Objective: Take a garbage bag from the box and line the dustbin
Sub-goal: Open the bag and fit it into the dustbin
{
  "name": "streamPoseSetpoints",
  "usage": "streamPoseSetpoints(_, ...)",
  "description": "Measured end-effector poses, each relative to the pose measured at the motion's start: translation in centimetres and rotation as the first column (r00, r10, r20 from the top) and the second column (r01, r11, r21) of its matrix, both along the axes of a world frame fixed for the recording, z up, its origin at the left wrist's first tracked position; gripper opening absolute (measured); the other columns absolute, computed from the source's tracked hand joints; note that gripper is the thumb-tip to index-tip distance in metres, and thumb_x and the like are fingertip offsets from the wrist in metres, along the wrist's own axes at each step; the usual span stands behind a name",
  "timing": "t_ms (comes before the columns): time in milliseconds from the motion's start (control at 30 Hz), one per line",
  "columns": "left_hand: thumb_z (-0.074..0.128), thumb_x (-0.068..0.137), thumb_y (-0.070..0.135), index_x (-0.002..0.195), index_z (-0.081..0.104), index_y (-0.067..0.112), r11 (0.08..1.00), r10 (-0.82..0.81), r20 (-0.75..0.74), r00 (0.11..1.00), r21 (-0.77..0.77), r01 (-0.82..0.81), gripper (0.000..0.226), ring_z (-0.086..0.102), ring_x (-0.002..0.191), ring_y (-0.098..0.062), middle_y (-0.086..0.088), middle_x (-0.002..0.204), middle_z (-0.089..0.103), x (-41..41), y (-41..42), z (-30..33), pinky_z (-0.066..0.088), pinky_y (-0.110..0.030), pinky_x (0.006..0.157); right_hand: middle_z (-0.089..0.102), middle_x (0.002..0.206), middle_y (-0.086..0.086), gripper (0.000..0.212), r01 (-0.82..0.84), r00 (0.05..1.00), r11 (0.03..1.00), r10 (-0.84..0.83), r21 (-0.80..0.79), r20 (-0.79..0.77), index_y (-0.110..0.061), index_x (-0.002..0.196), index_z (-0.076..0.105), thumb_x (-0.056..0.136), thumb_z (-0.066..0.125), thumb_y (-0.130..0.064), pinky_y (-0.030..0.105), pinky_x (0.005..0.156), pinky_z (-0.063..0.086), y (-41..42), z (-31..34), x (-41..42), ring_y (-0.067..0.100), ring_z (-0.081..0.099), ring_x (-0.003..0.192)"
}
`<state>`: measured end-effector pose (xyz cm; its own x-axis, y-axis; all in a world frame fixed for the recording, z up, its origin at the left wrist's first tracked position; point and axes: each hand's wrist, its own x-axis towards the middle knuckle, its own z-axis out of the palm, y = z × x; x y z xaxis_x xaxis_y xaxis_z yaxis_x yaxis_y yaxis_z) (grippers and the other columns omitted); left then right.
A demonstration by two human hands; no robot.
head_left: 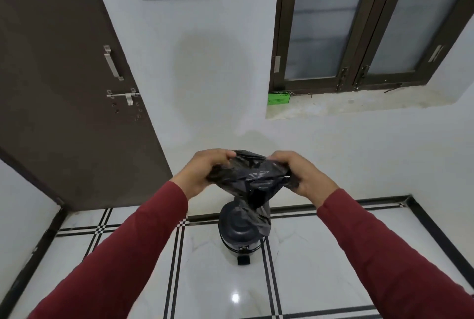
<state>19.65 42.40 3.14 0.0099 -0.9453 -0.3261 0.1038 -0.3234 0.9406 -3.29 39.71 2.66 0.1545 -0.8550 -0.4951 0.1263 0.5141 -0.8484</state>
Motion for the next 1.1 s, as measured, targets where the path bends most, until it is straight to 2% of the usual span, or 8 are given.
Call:
streamPoseSetpoints(100, 0.075, 0.080, 0.002, 0.117, 0.077, 0.021, 0.951, -0.049, 0.763, 0.644, -0.161, 0.264, 0.042, 0.066, 0.101, -0.020, 0.005, 0.106, 0.064, 2.7, -0.6, -1.1, 0.057, -0.030, 0.087, 0.070, 0.102, 0.008, 0.022, -0.269, 0.660, 0.925, -0.026, -0.269, -0.751, -0.015, 0.078, 0.078, 0.080, 0.067, 0.004, 0.025, 0.073, 0.052, -0.4, -0.8, 1.5, 0.020, 0.067, 0.082)
streamPoseSetpoints(267, 0.064, 0.087, 0.009, 0.154, 0.042, 0.026, 0.928, 0.062, 0.996, 0.065, -0.081, 0.363, 0.073, 0.061, 0.104, -0.035, -0.005, 0.146, 0.037, 6.3, -0.6, -2.9, 0.056, -0.044, 0.080, 0.050, 0.123, 0.009, 0.035, -0.399, 0.277, 0.906, -0.030, -0.143, -0.960, -0.017, 0.121, 0.066, 0.086, 0.062, -0.014, 0.034, 0.074, 0.048, 0.3, -1.3, 3.4, 0.033, 0.063, 0.098)
streamPoseSetpoints(367, 0.063, 0.087, 0.016, 0.161, 0.018, 0.025, 0.958, -0.090, 0.988, 0.127, 0.051, 0.283, 0.088, 0.064, 0.101, -0.044, -0.015, 0.148, 0.034, 7.5, -0.5, -3.1, 0.055, -0.042, 0.078, 0.064, 0.089, 0.011, 0.028, -0.230, 0.663, 0.970, 0.095, -0.081, -0.743, -0.011, 0.101, 0.069, 0.074, 0.077, -0.015, 0.026, 0.051, 0.041, 0.6, -1.9, 4.5, 0.024, 0.059, 0.063)
streamPoseSetpoints(433, 0.061, 0.089, 0.016, 0.156, 0.037, 0.027, 0.958, -0.157, 0.968, 0.198, 0.101, 0.268, 0.072, 0.065, 0.103, -0.040, -0.016, 0.137, 0.052, 8.3, -0.4, -3.0, 0.057, -0.039, 0.077, 0.062, 0.073, 0.008, 0.023, -0.059, 0.819, 0.996, 0.011, -0.065, -0.573, -0.012, 0.084, 0.069, 0.074, 0.085, -0.026, 0.026, 0.050, 0.040, 1.0, -2.6, 4.7, 0.020, 0.052, 0.057)
streamPoseSetpoints(533, 0.063, 0.088, 0.010, 0.106, 0.080, 0.024, 0.987, -0.064, 0.945, 0.322, 0.012, 0.163, 0.029, 0.071, 0.096, -0.029, -0.009, 0.112, 0.074, 9.8, -0.5, -3.4, 0.059, -0.037, 0.085, 0.071, 0.085, 0.011, 0.013, 0.099, 0.671, 0.968, -0.237, -0.231, -0.703, -0.010, 0.081, 0.068, 0.084, 0.067, -0.023, 0.033, 0.068, 0.054, 1.1, -3.8, 4.7, 0.029, 0.067, 0.076)
streamPoseSetpoints(767, 0.080, 0.074, 0.035, 0.120, 0.052, 0.007, 0.989, 0.117, 0.802, 0.585, -0.039, -0.145, 0.060, 0.067, 0.093, -0.035, -0.011, 0.125, 0.049, 10.4, -1.0, -4.5, 0.063, -0.039, 0.072, 0.061, 0.114, 0.010, 0.055, 0.038, 0.550, 0.985, -0.162, -0.169, -0.819, -0.003, 0.116, 0.058, 0.065, 0.076, -0.007, 0.032, 0.076, 0.054, 1.2, -4.7, 5.7, 0.030, 0.064, 0.093)
streamPoseSetpoints(967, 0.060, 0.091, 0.027, 0.152, 0.042, 0.026, 0.959, -0.208, 0.970, 0.128, 0.176, 0.224, 0.063, 0.062, 0.099, -0.038, -0.014, 0.130, 0.042, 12.1, -3.3, -5.3, 0.054, -0.041, 0.088, 0.061, 0.125, 0.016, 0.045, -0.127, 0.382, 0.971, -0.140, -0.202, -0.913, -0.008, 0.124, 0.064, 0.080, 0.058, -0.011, 0.036, 0.091, 0.051, 0.2, -4.9, 4.6, 0.038, 0.063, 0.112)
streamPoseSetpoints(1100, 0.052, 0.094, 0.018, 0.119, 0.065, 0.010, 0.981, -0.035, 0.991, 0.130, 0.009, 0.195, 0.030, 0.060, 0.096, -0.037, -0.015, 0.122, 0.049, 13.3, -4.0, -3.5, 0.052, -0.043, 0.081, 0.053, 0.132, 0.020, 0.049, -0.115, 0.327, 0.988, -0.063, -0.106, -0.943, -0.001, 0.125, 0.058, 0.079, 0.063, -0.014, 0.038, 0.088, 0.053, -1.2, -3.6, 2.9, 0.041, 0.064, 0.107)
